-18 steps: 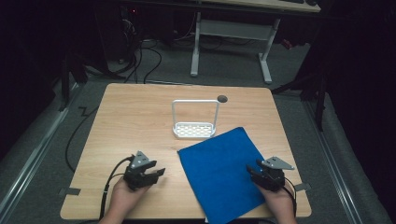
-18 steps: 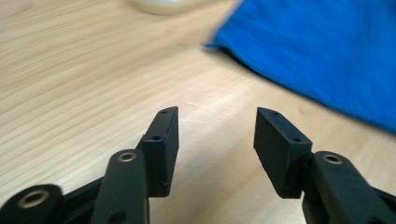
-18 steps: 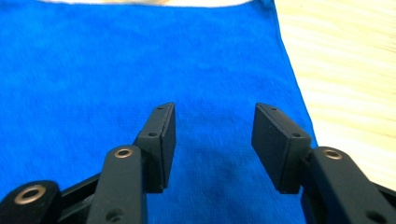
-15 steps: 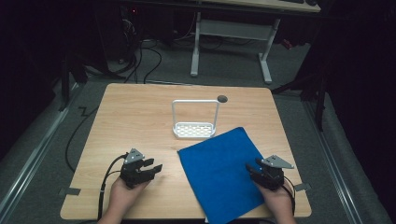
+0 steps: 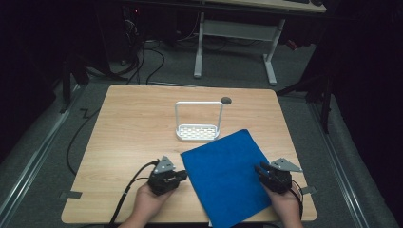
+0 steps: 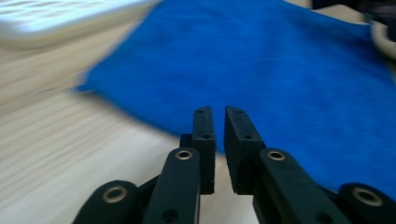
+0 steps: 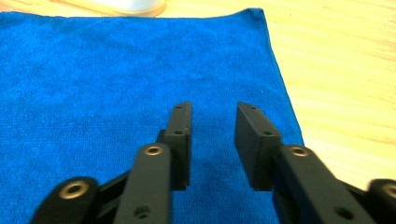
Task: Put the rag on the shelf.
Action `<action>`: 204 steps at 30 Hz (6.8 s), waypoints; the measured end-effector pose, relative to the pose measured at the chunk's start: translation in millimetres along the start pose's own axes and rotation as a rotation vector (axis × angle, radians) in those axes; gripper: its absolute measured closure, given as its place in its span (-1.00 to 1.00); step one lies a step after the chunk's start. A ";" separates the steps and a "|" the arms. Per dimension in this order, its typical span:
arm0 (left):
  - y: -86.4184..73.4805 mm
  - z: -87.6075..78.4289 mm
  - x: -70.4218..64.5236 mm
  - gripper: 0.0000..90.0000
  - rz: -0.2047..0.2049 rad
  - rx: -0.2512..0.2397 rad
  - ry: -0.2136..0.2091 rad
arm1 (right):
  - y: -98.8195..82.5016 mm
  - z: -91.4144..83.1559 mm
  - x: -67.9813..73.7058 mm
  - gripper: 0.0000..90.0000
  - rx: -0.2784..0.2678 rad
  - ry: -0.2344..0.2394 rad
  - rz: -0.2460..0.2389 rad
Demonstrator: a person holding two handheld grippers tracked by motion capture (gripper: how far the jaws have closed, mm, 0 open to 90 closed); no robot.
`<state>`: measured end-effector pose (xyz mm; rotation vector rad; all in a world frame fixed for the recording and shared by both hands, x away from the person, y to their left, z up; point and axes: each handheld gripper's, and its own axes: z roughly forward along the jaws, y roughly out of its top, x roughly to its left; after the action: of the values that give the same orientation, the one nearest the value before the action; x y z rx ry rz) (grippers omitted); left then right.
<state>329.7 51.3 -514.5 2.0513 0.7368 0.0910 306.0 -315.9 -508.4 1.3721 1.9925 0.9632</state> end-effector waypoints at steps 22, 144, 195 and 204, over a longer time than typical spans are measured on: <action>-37.3 -37.7 41.7 0.98 -0.090 0.107 0.040 | 14.5 25.5 27.6 1.00 0.055 0.126 -0.092; 71.5 -136.5 51.3 0.96 0.093 -0.624 0.400 | 127.4 -35.6 59.8 0.97 -0.538 0.084 -0.053; 192.0 -111.0 127.8 0.96 0.205 -0.495 0.519 | 250.7 -0.3 -2.0 0.97 -0.534 -0.043 -0.041; 198.9 -88.4 155.1 0.96 0.157 -0.426 0.551 | 268.2 36.2 -12.9 0.97 -0.459 -0.064 -0.046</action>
<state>519.2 121.8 -339.8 1.6717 0.7987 0.8562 487.9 -257.2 -316.4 1.0812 1.6141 1.2437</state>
